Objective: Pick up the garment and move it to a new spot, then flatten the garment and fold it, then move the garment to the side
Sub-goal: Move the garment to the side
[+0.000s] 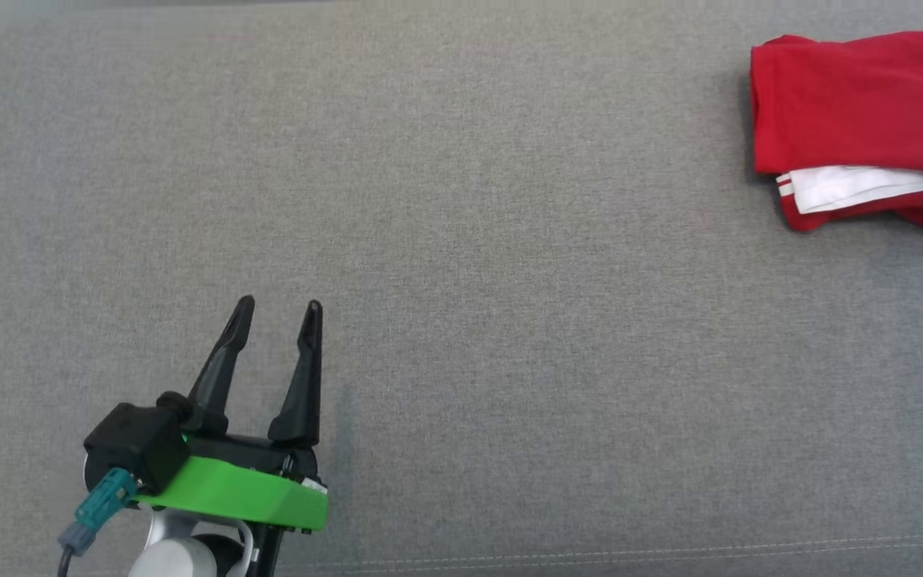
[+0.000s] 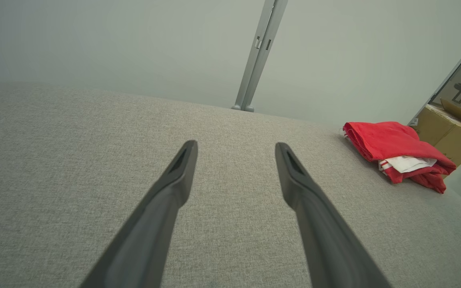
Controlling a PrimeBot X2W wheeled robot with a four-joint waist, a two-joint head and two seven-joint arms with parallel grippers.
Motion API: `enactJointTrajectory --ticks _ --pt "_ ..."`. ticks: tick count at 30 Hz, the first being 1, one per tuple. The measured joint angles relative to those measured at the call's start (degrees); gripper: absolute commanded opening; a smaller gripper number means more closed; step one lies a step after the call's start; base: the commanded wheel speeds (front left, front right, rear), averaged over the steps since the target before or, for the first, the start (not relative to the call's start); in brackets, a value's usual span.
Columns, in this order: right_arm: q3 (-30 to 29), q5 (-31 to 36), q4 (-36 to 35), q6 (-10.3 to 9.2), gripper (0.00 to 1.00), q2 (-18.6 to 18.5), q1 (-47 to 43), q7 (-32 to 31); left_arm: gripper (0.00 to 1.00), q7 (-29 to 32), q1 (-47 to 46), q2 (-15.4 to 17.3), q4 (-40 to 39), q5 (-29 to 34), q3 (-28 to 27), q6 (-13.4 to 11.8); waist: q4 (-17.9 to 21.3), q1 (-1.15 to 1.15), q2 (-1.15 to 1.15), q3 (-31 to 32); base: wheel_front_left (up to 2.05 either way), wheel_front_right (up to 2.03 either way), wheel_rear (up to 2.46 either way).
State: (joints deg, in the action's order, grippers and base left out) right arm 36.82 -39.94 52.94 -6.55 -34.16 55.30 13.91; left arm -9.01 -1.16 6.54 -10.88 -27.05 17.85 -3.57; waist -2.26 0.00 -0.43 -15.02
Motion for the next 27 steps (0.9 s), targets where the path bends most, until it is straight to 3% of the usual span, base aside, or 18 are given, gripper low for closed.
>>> enactJointTrajectory --ticks 9,15,27 --pt "-0.45 -2.13 -4.45 1.49 1.00 6.97 -4.85 0.53 1.00 -2.49 -0.07 -0.51 3.92 -0.76 -5.34 -1.55 3.30 0.00 0.00 5.75 0.00 0.00 0.00" --pt "-1.14 -3.32 -6.88 1.51 1.00 10.58 -11.15 0.62 1.00 -2.99 0.14 -0.62 6.03 -0.66 -6.83 -1.99 4.85 0.00 0.00 9.02 0.00 0.00 0.00" --pt "-4.69 0.08 -21.99 0.34 1.00 15.53 -21.56 0.62 1.00 -3.61 4.59 -1.49 8.04 0.67 -9.93 -2.59 6.87 0.00 0.00 14.62 0.00 0.00 0.00"
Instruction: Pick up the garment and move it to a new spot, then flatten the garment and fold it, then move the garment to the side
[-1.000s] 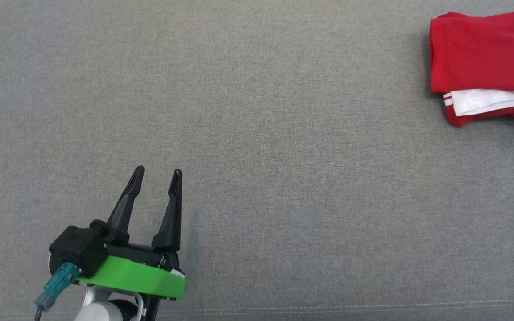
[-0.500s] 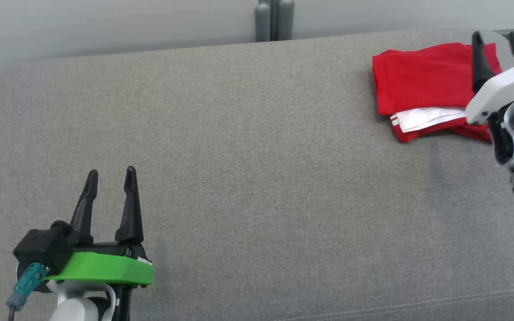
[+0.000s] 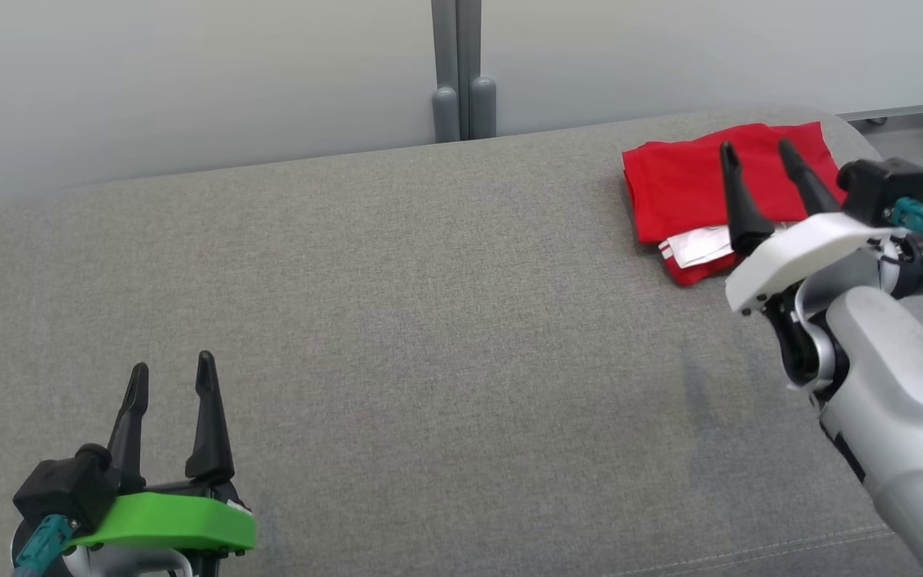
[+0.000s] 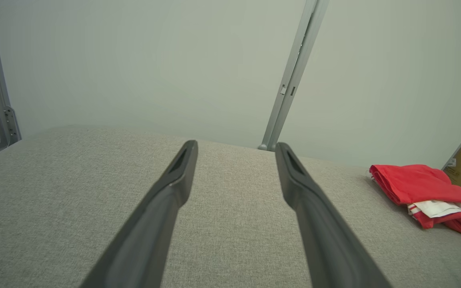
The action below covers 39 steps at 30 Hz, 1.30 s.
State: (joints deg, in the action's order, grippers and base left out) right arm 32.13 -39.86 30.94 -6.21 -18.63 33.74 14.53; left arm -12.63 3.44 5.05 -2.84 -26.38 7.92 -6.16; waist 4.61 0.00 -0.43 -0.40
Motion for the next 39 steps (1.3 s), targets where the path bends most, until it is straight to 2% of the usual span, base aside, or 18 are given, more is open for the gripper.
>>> enactJointTrajectory --ticks 8,16,24,33,39 --pt "-2.00 6.01 -6.79 -0.94 1.00 1.02 -9.36 0.00 1.00 -0.11 0.83 -0.47 0.22 -0.03 -0.33 -0.43 -0.66 0.00 0.00 0.47 0.00 0.00 0.00" --pt "-4.90 9.93 -13.22 -1.00 1.00 4.55 -17.12 0.01 1.00 -0.58 3.12 -0.42 0.70 0.81 -0.80 -0.43 -1.46 0.00 0.00 1.12 0.00 0.00 0.00" --pt "-11.43 13.99 -15.45 -1.01 1.00 6.35 -24.42 0.00 1.00 -0.62 3.98 -0.33 1.34 2.61 -0.89 -0.49 -1.42 0.00 0.00 1.55 0.00 0.00 0.00" --pt "-11.22 16.73 -18.27 -1.01 1.00 9.65 -29.50 0.01 1.00 -1.09 5.15 -0.38 2.05 3.08 -1.00 -0.51 -1.44 0.00 0.00 2.31 0.00 0.00 0.00" --pt "-10.92 18.48 -19.35 -1.01 1.00 10.17 -32.02 0.01 1.00 -1.12 6.56 -0.45 2.54 3.98 -1.25 -0.59 -1.89 0.00 0.00 2.83 0.00 0.00 0.00"
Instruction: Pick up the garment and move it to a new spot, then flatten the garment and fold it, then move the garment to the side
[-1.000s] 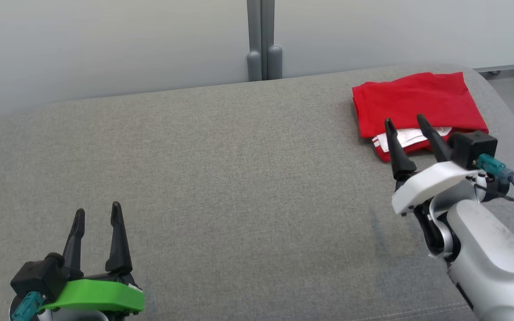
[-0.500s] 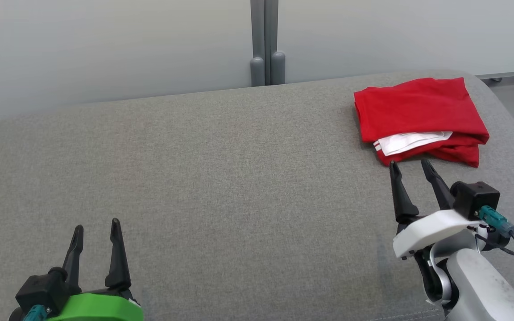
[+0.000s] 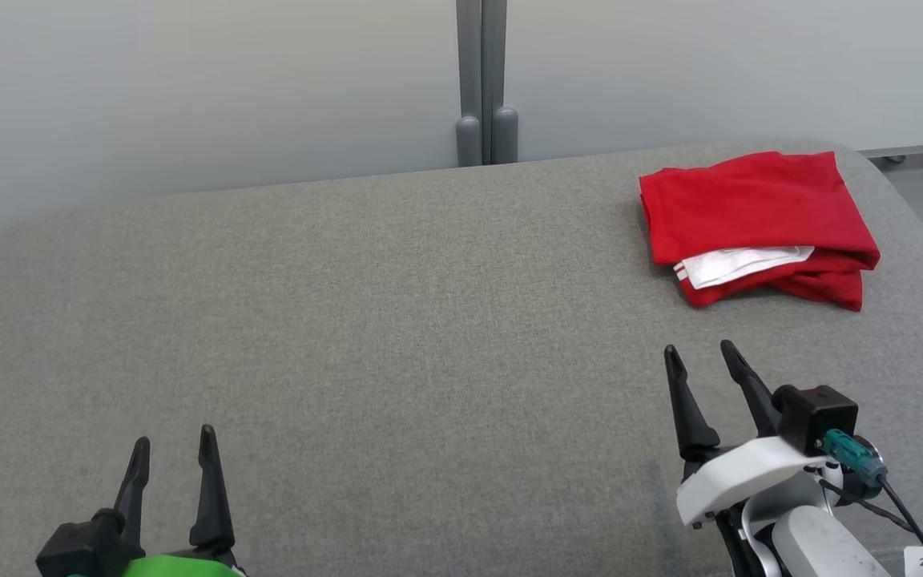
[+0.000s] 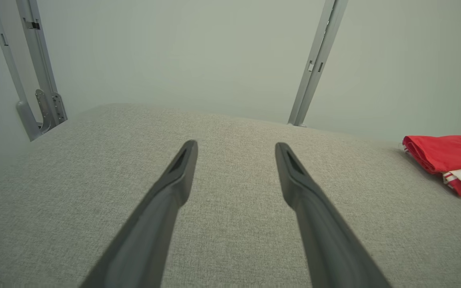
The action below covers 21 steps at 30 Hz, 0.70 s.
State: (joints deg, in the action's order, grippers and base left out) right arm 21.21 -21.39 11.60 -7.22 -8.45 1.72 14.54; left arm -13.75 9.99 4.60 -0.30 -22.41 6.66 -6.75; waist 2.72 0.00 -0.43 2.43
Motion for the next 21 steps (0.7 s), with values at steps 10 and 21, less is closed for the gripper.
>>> enactJointTrajectory --ticks 10,21 --pt "-0.45 1.81 -1.43 0.00 1.00 1.26 -2.57 0.00 1.00 -0.02 1.79 -0.03 1.20 0.49 -0.45 -0.10 -0.45 0.00 0.00 0.46 0.00 0.00 0.00" --pt "-1.48 3.41 -2.93 0.00 1.00 1.76 -3.93 0.00 1.00 -0.16 1.82 -0.08 1.33 1.16 -0.11 -0.10 -0.74 0.00 0.00 0.55 0.00 0.00 0.00"
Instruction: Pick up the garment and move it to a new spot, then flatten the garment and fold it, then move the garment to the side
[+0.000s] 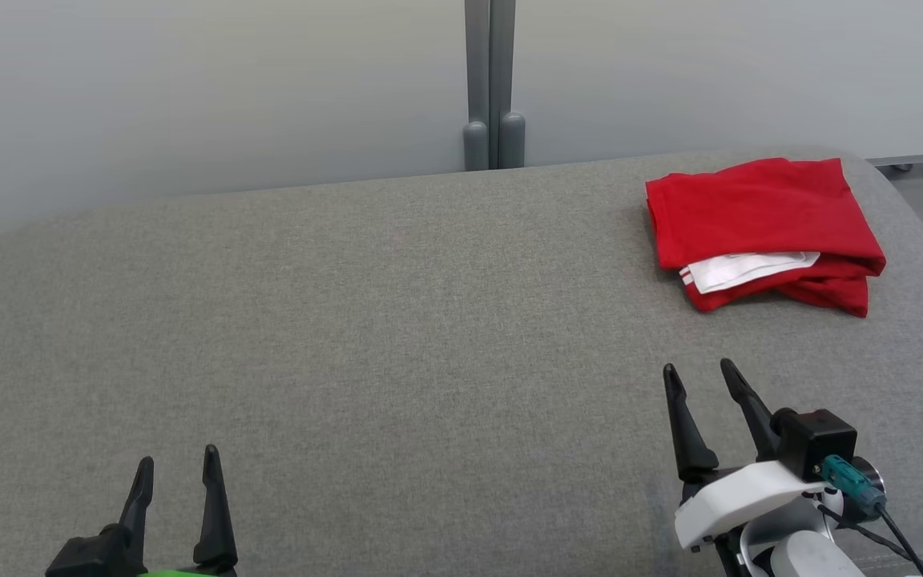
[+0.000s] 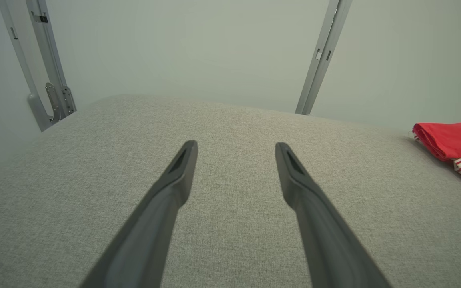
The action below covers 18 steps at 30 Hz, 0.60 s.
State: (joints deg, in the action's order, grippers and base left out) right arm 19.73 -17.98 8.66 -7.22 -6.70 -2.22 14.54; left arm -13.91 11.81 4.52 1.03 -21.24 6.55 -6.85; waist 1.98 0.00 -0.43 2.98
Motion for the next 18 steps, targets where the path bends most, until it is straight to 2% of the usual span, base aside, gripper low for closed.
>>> enactJointTrajectory --ticks 18 --pt "-0.62 0.93 -1.21 0.00 1.00 1.15 -1.53 0.00 1.00 -0.01 0.00 -0.03 0.21 0.42 0.77 0.02 -0.10 0.00 0.00 -0.20 0.00 0.00 0.00"
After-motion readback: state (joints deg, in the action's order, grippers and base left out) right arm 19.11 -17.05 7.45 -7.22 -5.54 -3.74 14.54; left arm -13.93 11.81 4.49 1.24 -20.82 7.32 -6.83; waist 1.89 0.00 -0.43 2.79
